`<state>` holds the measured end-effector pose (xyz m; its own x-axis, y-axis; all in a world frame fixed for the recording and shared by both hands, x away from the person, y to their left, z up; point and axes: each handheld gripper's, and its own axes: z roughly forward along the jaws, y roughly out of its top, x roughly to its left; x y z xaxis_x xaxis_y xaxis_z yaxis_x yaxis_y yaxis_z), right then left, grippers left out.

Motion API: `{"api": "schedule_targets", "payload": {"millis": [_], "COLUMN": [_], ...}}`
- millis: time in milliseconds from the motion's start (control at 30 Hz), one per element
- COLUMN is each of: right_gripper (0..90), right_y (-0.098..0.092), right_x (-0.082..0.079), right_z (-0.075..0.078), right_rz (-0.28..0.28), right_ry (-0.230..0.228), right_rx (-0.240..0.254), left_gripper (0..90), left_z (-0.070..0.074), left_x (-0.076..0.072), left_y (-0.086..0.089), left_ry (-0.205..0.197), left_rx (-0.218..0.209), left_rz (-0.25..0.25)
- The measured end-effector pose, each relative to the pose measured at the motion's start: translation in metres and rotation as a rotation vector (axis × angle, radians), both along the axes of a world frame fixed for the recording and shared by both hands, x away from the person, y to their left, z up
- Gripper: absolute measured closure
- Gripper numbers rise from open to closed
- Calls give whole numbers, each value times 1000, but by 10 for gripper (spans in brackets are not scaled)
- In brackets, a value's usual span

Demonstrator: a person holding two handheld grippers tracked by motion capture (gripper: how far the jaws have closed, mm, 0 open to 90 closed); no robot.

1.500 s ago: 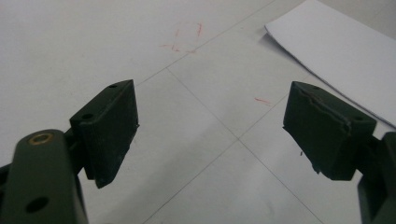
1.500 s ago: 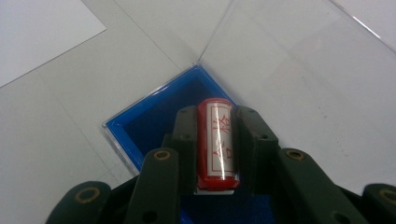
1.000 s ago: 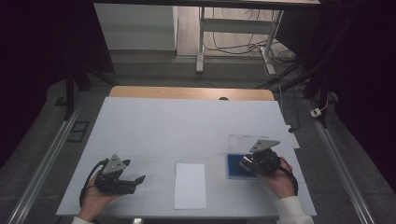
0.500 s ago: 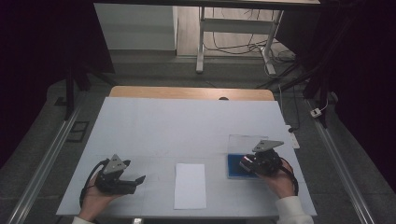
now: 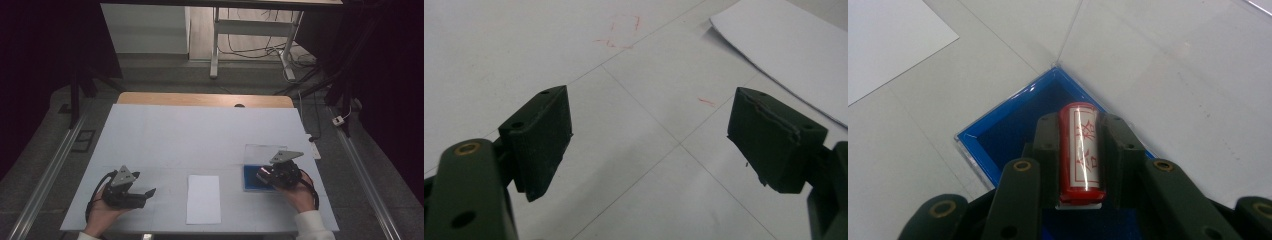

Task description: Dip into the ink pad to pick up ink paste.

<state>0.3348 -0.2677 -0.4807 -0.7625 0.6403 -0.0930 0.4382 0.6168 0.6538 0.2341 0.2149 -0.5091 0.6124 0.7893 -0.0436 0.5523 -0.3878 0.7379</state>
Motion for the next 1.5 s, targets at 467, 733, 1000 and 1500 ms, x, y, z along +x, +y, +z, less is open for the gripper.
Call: {"api": "schedule_targets", "payload": {"millis": [467, 733, 1000, 1500], "right_gripper": [709, 704, 704, 704], "right_y": [-1, -11, -14, -10], "right_x": [-1, -2, -7, -16], "right_z": [-2, 12, 26, 50], "right_rz": [-7, 19, 15, 5], "right_ry": [-3, -33, -58, -119], "right_rx": [18, 110, 135, 87], "left_gripper": [181, 180, 180, 180], "left_z": [0, 1, 1, 1], "left_x": [0, 0, 0, 0], "left_y": [0, 1, 1, 1], "left_ry": [0, -7, -7, -6], "left_rx": [0, 0, 1, 1], "left_rz": [0, 2, 3, 2]}}
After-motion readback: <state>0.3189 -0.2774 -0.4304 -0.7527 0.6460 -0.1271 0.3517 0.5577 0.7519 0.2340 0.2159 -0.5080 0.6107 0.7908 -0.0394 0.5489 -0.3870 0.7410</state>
